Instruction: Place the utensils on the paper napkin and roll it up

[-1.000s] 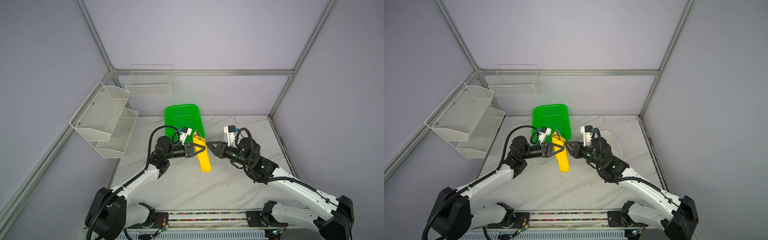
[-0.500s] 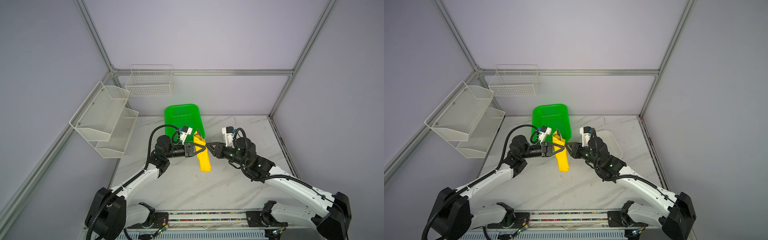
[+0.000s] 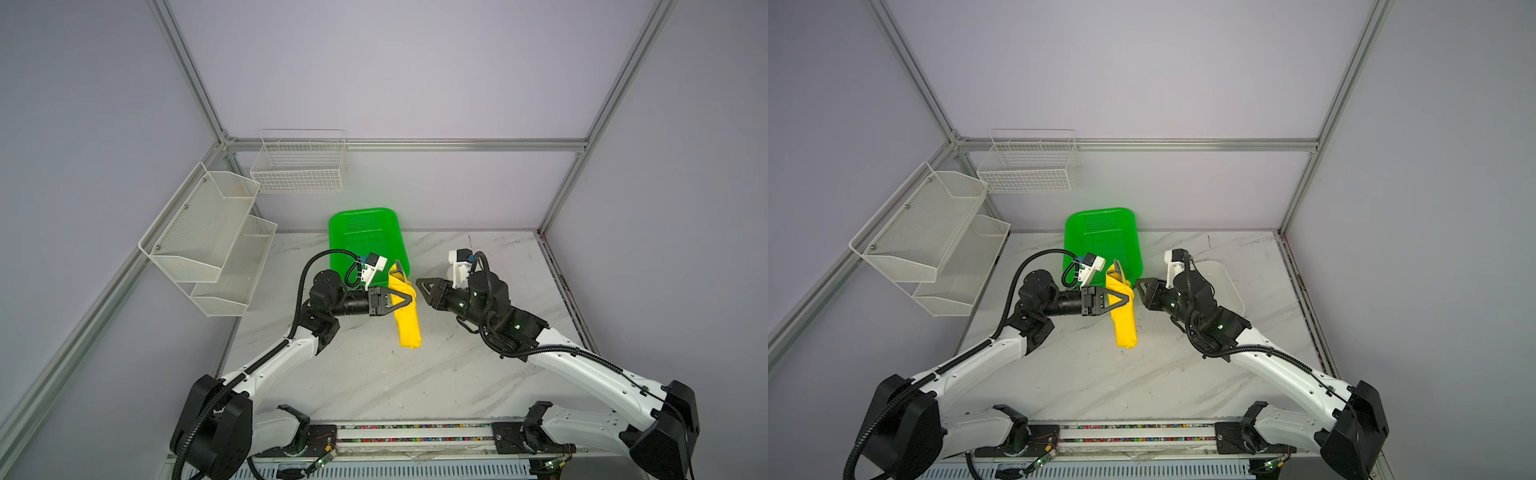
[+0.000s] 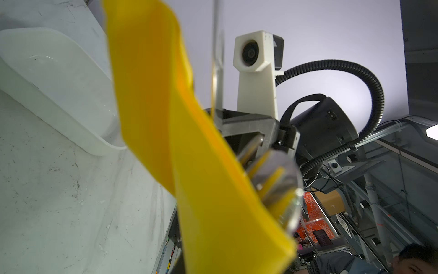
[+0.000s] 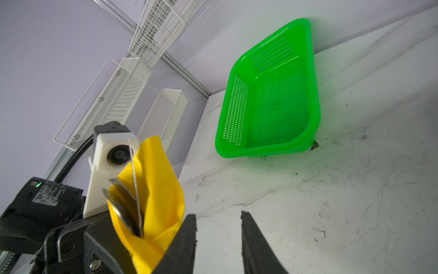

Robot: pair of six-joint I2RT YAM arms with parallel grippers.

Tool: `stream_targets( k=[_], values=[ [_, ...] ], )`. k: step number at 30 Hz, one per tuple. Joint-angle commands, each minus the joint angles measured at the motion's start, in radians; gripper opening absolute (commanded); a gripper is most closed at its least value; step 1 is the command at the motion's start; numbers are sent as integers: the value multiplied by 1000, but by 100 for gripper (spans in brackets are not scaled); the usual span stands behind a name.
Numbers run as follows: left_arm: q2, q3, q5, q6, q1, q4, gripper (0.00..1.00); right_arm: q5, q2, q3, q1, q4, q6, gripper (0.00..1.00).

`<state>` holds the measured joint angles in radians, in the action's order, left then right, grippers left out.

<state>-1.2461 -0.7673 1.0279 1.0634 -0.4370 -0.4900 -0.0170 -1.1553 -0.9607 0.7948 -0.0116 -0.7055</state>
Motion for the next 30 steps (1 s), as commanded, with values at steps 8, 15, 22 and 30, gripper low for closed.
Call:
stream_targets(
  k=[8, 15, 22, 30],
  values=[
    [48, -130, -55, -100, 1, 57, 13, -177, 164, 98, -5, -65, 60, 44],
    [44, -136, -79, -82, 1, 7, 13, -374, 208, 204, -5, -155, 21, 69],
    [35, -141, -72, -56, 1, -27, 13, -547, 86, 208, -3, -262, -6, 68],
    [37, -136, -68, -46, 1, -29, 13, -636, -18, 163, -3, -319, 15, 51]
  ],
)
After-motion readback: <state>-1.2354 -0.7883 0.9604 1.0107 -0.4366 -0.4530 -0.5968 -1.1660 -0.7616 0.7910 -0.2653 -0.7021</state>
